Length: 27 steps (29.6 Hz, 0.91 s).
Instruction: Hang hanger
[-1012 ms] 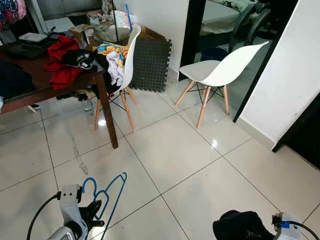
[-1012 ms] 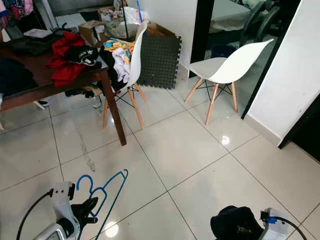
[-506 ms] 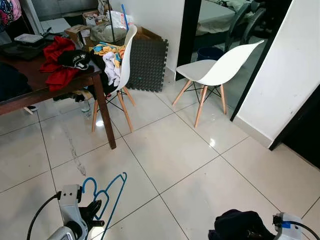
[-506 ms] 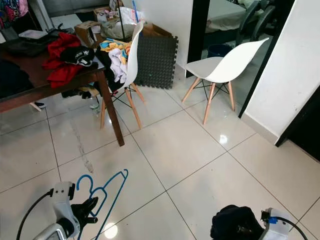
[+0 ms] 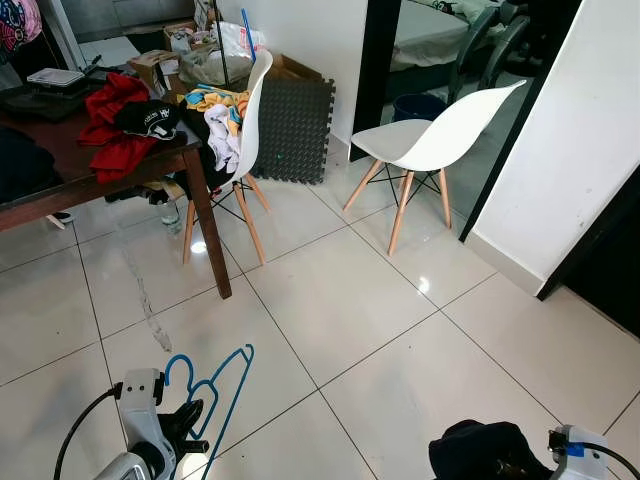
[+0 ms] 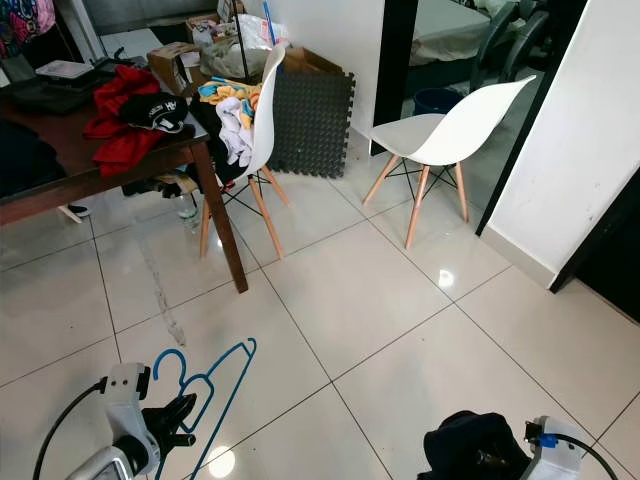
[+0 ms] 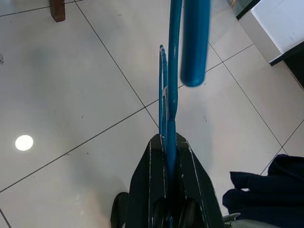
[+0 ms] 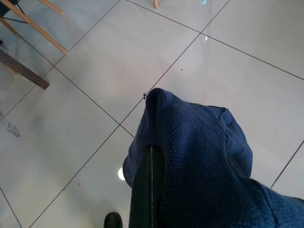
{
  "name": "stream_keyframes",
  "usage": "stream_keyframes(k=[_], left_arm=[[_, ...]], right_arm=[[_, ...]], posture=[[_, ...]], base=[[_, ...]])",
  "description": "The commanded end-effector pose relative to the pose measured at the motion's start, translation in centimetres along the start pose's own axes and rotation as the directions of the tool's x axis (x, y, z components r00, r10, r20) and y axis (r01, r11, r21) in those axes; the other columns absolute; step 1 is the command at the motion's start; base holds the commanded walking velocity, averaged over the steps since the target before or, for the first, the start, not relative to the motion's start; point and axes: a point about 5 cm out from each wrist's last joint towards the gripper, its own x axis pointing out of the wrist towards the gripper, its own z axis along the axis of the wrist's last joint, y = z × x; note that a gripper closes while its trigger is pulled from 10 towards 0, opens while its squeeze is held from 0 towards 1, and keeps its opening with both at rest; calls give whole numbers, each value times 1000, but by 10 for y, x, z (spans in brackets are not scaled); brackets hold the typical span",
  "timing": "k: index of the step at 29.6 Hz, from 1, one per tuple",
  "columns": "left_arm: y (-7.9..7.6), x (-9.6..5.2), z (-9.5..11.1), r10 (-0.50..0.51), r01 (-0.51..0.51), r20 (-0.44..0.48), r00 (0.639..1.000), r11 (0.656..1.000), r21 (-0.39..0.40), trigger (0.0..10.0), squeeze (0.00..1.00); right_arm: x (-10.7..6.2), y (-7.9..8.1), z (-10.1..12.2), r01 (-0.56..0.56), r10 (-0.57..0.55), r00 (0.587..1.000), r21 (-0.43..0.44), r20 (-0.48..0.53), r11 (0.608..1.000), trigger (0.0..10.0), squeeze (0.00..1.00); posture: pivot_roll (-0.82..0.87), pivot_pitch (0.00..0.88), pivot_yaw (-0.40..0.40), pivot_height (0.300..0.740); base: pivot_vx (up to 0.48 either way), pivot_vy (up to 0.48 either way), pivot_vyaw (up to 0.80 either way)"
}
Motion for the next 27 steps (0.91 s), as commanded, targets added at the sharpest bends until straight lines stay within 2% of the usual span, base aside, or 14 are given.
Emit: stream_keyframes(k=[1,27], left_arm=[[3,-3,-6,11,-12,-24,1000,1000,-8,10000,0],[2,-4,-8,9,-9,-27,1000,1000,-8,10000,0]], right_arm=[[-2,-1,-1,2,-2,1000,10,0,1000,10000,0],[-2,-3,-4,5,-5,1000,12,-6,1000,10000,0]], posture=[[0,127,-25,740],[4,110,-26,740]], base=[[0,0,0],[0,0,0]])
